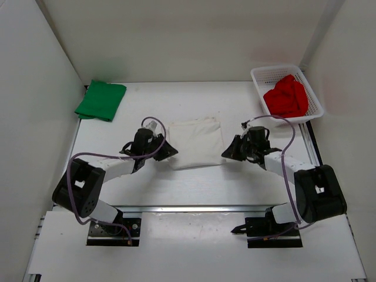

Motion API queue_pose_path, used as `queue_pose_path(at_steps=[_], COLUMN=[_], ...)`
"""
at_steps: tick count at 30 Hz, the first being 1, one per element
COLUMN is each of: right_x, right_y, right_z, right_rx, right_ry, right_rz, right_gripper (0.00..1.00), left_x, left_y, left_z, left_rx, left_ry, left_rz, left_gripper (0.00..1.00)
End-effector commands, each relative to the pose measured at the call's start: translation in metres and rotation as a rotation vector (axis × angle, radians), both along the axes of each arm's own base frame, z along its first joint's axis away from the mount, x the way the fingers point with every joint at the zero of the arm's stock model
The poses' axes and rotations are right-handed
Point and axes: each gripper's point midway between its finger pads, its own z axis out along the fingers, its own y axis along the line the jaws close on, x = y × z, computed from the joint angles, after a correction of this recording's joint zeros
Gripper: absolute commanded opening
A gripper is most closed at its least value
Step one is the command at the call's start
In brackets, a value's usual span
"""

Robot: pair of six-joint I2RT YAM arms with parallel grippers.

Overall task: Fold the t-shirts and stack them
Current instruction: Fold the long partially folded tshirt into a neat square

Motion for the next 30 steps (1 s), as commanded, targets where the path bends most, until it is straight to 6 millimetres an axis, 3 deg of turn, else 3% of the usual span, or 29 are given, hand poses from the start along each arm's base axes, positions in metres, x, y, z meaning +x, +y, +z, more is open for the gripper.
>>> queue_pose_path(at_steps=[1, 2, 3, 5, 6, 7, 8, 11, 12, 13, 14, 17, 22, 25, 27, 28, 30], right_x=[0.044, 0.059, 0.065, 0.092, 0.105, 0.108, 0.125, 0.149, 0.161, 0.161, 0.17, 0.181, 0.178, 0.178, 0.182, 0.178, 0.176], right_y=[0.005, 0.007, 0.011, 0.015, 0.018, 0.022, 0.024, 0.032, 0.032, 0.033, 0.032, 0.032, 0.037, 0.042, 0.04, 0.042, 0.045], right_z=[0.031, 0.044, 0.036, 0.048, 0.049, 0.036, 0.048, 0.014, 0.015, -0.009, -0.015, -0.023, -0.025, 0.004, 0.036, 0.042, 0.08], right_rx=[-0.004, 0.006, 0.013, 0.033, 0.052, 0.053, 0.061, 0.05, 0.044, 0.036, 0.05, 0.113, 0.142, 0.177, 0.205, 0.207, 0.208], right_ry=[-0.112, -0.147, -0.124, -0.16, -0.157, -0.123, -0.164, -0.091, -0.099, -0.044, -0.027, -0.004, 0.011, -0.038, -0.101, -0.11, -0.191], right_rz=[0.025, 0.029, 0.039, 0.045, 0.046, 0.063, 0.06, 0.077, 0.068, 0.072, 0.062, 0.049, 0.061, 0.079, 0.083, 0.094, 0.111], right_gripper=[0.0, 0.0, 0.0, 0.0, 0.0, 0.0, 0.0, 0.0, 0.0, 0.0, 0.0, 0.01, 0.0, 0.0, 0.04, 0.11, 0.25], left_x=[0.041, 0.045, 0.058, 0.074, 0.09, 0.097, 0.108, 0.127, 0.133, 0.135, 0.137, 0.132, 0.129, 0.125, 0.115, 0.115, 0.098], left_y=[-0.015, -0.017, -0.021, -0.027, -0.03, -0.027, -0.025, -0.015, -0.008, -0.002, 0.001, 0.01, 0.023, 0.028, 0.038, 0.043, 0.056], left_z=[0.059, 0.056, 0.053, 0.034, 0.035, 0.031, 0.026, 0.004, 0.0, -0.009, -0.015, -0.023, -0.003, 0.026, 0.038, 0.042, 0.037], left_rx=[-0.032, -0.021, -0.015, 0.0, -0.007, -0.008, -0.008, 0.019, 0.019, 0.028, 0.027, 0.011, -0.048, -0.066, -0.021, 0.001, 0.048], left_ry=[-0.143, -0.136, -0.128, -0.08, -0.081, -0.069, -0.06, -0.022, -0.011, 0.006, 0.016, 0.026, -0.02, -0.086, -0.11, -0.132, -0.109], left_rz=[0.015, 0.006, 0.006, 0.003, 0.008, 0.019, 0.035, 0.064, 0.086, 0.1, 0.1, 0.121, 0.151, 0.157, 0.17, 0.169, 0.18], left_gripper=[0.35, 0.36, 0.35, 0.34, 0.34, 0.34, 0.34, 0.33, 0.33, 0.33, 0.33, 0.33, 0.35, 0.39, 0.46, 0.49, 0.53])
